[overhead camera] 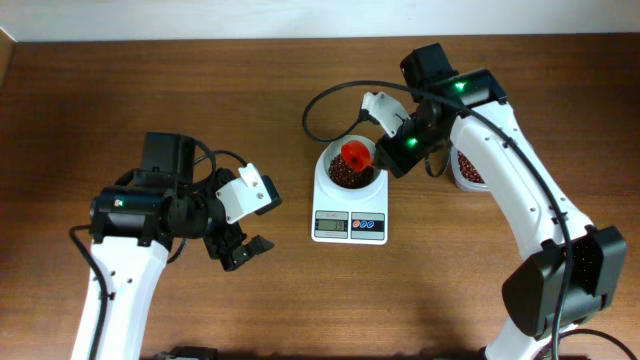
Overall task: Scoop and weigh 50g on scale
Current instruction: 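Tilt the scoop over the white bowl to pour beans in, then move the empty scoop back right over the bean tub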
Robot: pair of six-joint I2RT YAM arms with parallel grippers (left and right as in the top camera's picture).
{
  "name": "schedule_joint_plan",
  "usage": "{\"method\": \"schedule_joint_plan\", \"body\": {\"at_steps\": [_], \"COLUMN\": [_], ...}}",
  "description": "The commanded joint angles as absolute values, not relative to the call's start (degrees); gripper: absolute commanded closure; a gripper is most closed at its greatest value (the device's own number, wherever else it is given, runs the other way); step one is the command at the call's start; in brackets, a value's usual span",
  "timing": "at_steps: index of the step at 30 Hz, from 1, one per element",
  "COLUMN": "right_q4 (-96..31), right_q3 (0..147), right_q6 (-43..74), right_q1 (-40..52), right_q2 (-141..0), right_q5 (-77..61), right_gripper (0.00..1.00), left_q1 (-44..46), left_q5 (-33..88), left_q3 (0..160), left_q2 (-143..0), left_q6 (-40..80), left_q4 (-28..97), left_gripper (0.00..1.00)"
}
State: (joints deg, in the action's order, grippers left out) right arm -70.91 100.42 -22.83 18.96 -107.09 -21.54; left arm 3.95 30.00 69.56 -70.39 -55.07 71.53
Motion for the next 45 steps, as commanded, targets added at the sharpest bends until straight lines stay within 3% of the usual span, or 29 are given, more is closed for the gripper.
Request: {"method": "schedule_joint_plan", "body": {"at_steps": [1, 4, 6, 8, 11, 15, 19, 23, 27, 36, 45], "right_q4": [-70.96, -71.61, -70.08, -69.30, -69.56, -68.05, -69.12, -66.70, -67.46, -66.32, -78.74], "right_q3": [101.82, 101.82, 101.80, 101.80, 101.82, 101.82, 101.82, 101.82, 101.93, 105.93, 113.97], "right_q6": [-20.93, -28.51, -26.39, -23.75, -26.74, -24.64, -28.51, -26.33, -28.58, -26.52, -24.51], "right_q1": [19.11, 19.11, 19.11, 19.18, 19.16, 19.22, 19.66, 19.55, 20.62, 20.10, 9.54], "right_q2": [-106.56, -106.45, -106.63, -106.74, -106.74, -106.89, -106.87, -106.87, -106.76, -106.02, -105.67], "right_q5": [-14.11, -24.88, -20.18, -15.66, -20.60, -12.19, -20.34, -7.46, -14.94, -11.99, -6.46], "right_gripper": [0.96, 0.96, 0.93, 0.94, 0.96, 0.96, 0.96, 0.96, 0.96, 0.96, 0.96], "left_q1": [3.64, 3.62, 3.62, 3.62, 3.62, 3.62, 3.62, 3.62, 3.62, 3.62, 3.62], "left_q5": [30.20, 30.20, 30.20, 30.20, 30.20, 30.20, 30.20, 30.20, 30.20, 30.20, 30.20], "left_q3": [70.50, 70.50, 70.50, 70.50, 70.50, 70.50, 70.50, 70.50, 70.50, 70.50, 70.50], "left_q2": [-70.28, -70.28, -70.28, -70.28, -70.28, -70.28, -70.28, -70.28, -70.28, -70.28, -70.28], "left_q6": [-54.74, -54.74, -54.74, -54.74, -54.76, -54.74, -54.74, -54.74, -54.76, -54.76, -54.76], "left_q4": [71.61, 71.61, 71.61, 71.59, 71.61, 71.61, 71.61, 71.61, 71.61, 71.61, 71.61], "left_gripper": [0.01, 0.01, 0.01, 0.01, 0.01, 0.01, 0.01, 0.01, 0.01, 0.01, 0.01]}}
